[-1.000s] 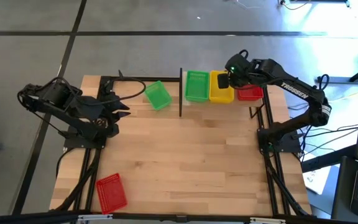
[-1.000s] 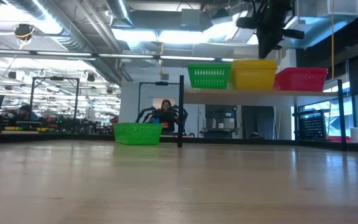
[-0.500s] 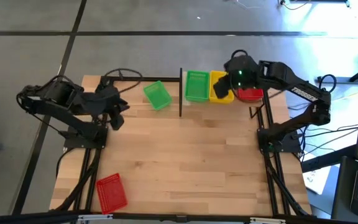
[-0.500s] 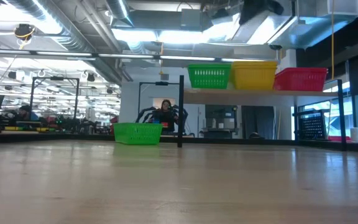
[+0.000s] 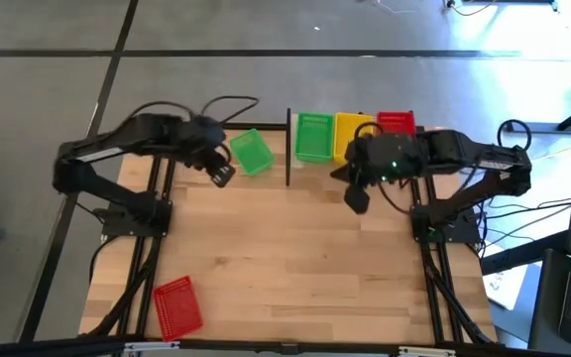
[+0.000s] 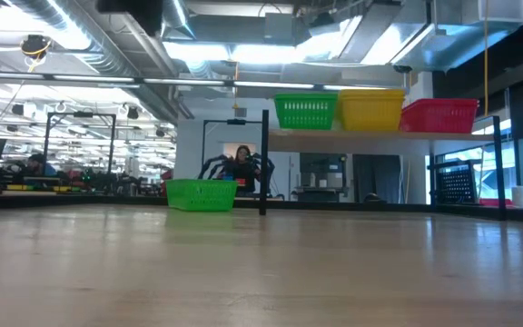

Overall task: Stack baskets on shelf by color
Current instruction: Stack the green bin on the green bins on the shelf

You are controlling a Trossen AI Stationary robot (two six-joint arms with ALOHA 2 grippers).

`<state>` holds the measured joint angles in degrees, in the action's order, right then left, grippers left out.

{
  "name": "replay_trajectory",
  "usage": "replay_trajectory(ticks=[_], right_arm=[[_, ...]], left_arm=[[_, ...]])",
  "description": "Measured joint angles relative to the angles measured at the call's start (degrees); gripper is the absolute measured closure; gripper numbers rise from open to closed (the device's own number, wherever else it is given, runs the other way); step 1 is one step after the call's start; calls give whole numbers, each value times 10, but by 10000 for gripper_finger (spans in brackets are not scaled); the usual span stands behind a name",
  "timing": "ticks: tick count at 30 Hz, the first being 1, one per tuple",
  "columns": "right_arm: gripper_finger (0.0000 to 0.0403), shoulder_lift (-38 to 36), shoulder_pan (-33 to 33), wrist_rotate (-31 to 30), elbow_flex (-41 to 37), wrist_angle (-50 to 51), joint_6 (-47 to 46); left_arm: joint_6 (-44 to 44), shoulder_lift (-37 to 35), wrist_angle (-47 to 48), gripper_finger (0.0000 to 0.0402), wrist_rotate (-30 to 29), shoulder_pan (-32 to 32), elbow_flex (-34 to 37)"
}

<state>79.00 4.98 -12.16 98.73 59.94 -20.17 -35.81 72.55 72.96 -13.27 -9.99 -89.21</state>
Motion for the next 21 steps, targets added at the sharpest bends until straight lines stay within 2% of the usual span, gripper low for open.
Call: replay_trajectory(ticks=[4, 6, 14, 17, 21], right_arm=[[403, 0, 37, -1, 0, -30, -2], [403, 0, 55, -2, 0, -43, -3], [403, 0, 94, -18, 0, -108, 6], [403, 0, 97, -26, 0, -109, 10], [403, 0, 97, 9, 0, -106, 26]], left_arm=[[125, 49, -20, 327, 120, -59, 0], [185, 72, -31, 327, 145, -80, 0], [415, 171, -32, 327, 150, -130, 0], [465, 203, -39, 327, 151, -138, 0], [525, 237, -58, 327, 167, -149, 0]])
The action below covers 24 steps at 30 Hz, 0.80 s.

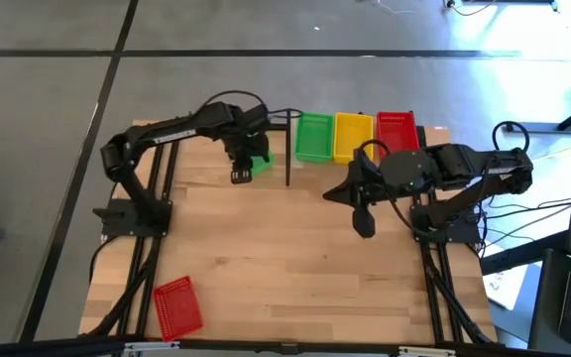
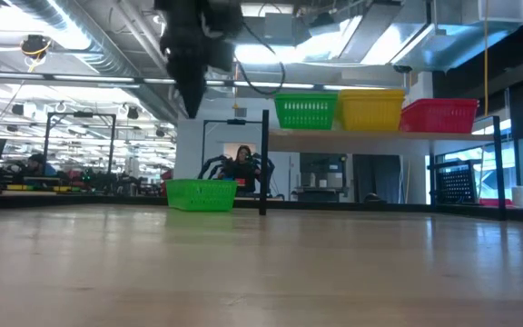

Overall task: Stack baskets on shelf by color
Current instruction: Stack the green bin on the green bins on the shelf

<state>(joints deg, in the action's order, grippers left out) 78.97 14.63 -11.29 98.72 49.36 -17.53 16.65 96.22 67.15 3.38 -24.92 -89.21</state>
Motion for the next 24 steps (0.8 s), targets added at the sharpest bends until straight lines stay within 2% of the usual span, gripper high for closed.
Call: replay_trajectory(ticks=[5, 16, 24], right_arm=[[403, 0, -1, 4, 0, 5, 40], [403, 0, -1, -56, 0, 77, 30], [403, 0, -1, -60, 0, 80, 28]], left_arm=[[66, 36, -39, 327, 17, -8, 0], [49, 130, -76, 327, 17, -38, 0], [48, 125, -80, 327, 2, -36, 0]])
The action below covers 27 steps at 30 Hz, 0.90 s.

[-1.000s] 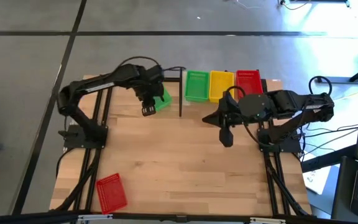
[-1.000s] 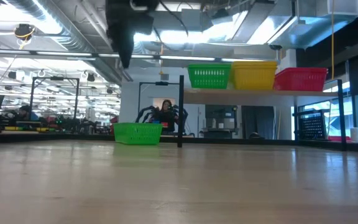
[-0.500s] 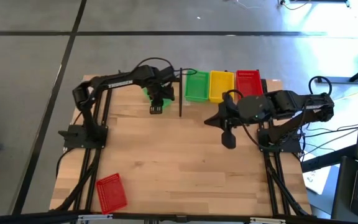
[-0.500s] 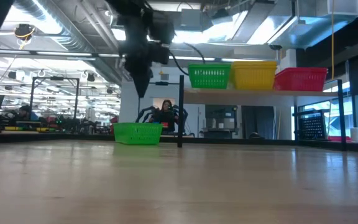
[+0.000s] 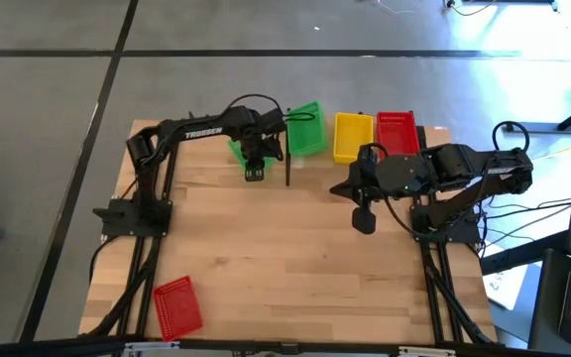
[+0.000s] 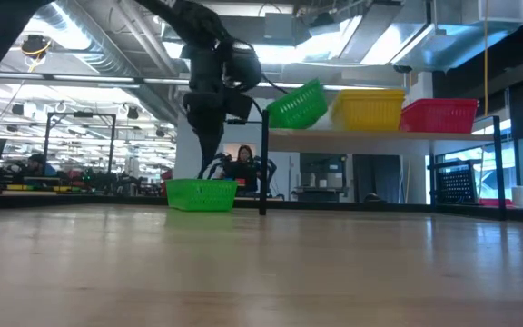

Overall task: Stack baskets on shelf by color
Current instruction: Stack the green bin on the green bins on the shelf

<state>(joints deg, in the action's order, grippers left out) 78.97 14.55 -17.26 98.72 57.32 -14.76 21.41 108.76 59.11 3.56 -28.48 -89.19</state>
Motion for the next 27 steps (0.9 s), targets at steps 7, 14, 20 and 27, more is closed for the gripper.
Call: replay_trajectory(ticks=[7, 14, 20, 27], right_arm=[[402, 0, 0, -11, 0, 0, -2], [402, 0, 0, -12, 0, -1, -18], [402, 0, 0, -12, 0, -1, -17], [402, 0, 0, -12, 0, -1, -15]], left_arm=[[30, -48, -1, 327, -13, 16, 0], [2, -80, 37, 328, -54, 7, 0], [95, -110, 64, 328, -46, -39, 24], [173, -123, 6, 328, 35, -100, 95]])
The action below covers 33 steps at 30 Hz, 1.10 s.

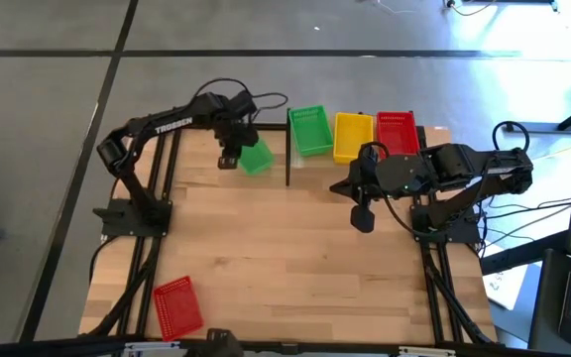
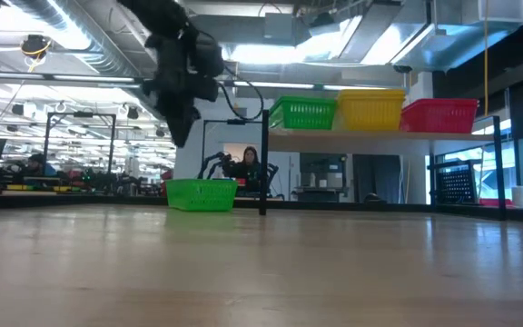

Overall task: Stack baskets on shelf by color
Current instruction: Stack the green bin on the green bins on the shelf

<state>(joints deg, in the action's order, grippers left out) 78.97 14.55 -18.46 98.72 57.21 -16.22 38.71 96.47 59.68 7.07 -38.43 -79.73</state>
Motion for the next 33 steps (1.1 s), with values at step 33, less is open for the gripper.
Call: replay_trajectory(ticks=[33], right_arm=[[402, 0, 0, 0, 0, 1, 2]], left_arm=[[249, 2, -186, 327, -47, 3, 163]])
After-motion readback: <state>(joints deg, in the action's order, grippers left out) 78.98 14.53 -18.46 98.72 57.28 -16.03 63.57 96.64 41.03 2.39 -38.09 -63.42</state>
